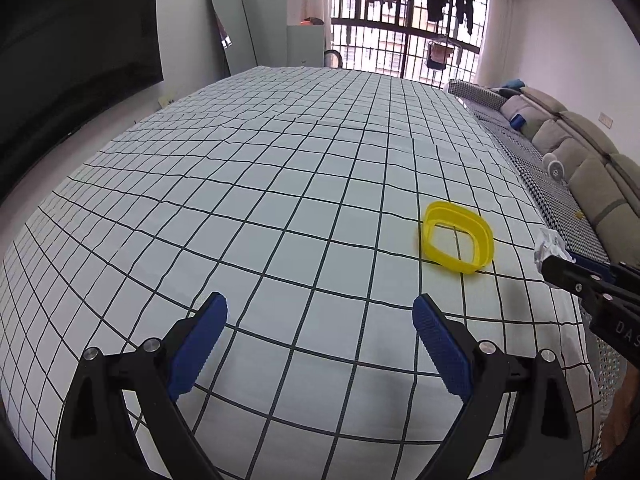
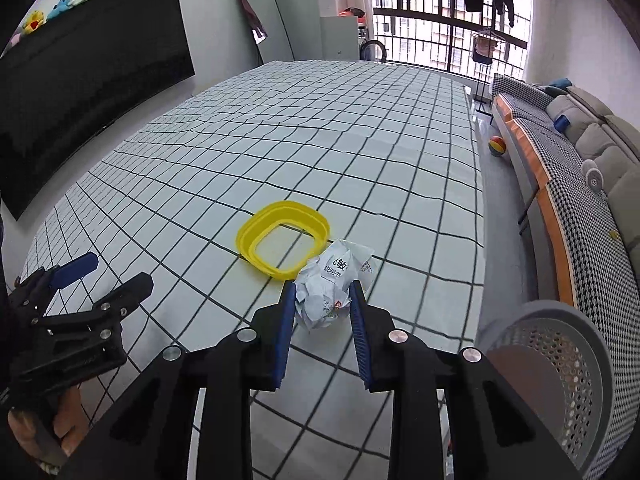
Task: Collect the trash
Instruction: 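Grasp the crumpled white paper from the yellow container with the right gripper, then carry the paper over the basket with the right gripper while the left gripper grasps the yellow container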
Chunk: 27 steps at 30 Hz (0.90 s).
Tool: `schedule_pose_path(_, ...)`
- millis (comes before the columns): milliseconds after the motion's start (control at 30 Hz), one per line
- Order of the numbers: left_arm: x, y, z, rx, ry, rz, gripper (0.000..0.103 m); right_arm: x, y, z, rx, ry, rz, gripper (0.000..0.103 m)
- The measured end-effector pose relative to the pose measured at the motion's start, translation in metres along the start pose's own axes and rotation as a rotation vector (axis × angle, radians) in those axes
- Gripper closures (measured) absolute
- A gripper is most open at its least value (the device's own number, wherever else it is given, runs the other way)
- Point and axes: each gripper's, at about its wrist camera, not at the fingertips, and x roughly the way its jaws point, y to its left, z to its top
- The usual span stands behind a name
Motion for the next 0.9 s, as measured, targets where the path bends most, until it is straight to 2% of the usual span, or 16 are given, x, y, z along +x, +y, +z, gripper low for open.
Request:
schedule_pose_path(500,-0.016,-0.05,0.004,0.125,0.021,-0.068,0.011,-0.046,-0.078,-0.08,0.219,-0.02,-0.096,0.077)
schedule_pose_path(767,0.011,-0.089,0.024,0.175,0.074,-0.119,0.011,-0.058,-0.112,-0.106,0.305,-0.027,-0.097,0.077)
schedule_pose_path(900,0.032,-0.102,0.03,0.193,0.096,-0.114,0.011,-0.062,-0.121,-0.113,0.328,-0.034,-0.09,0.077)
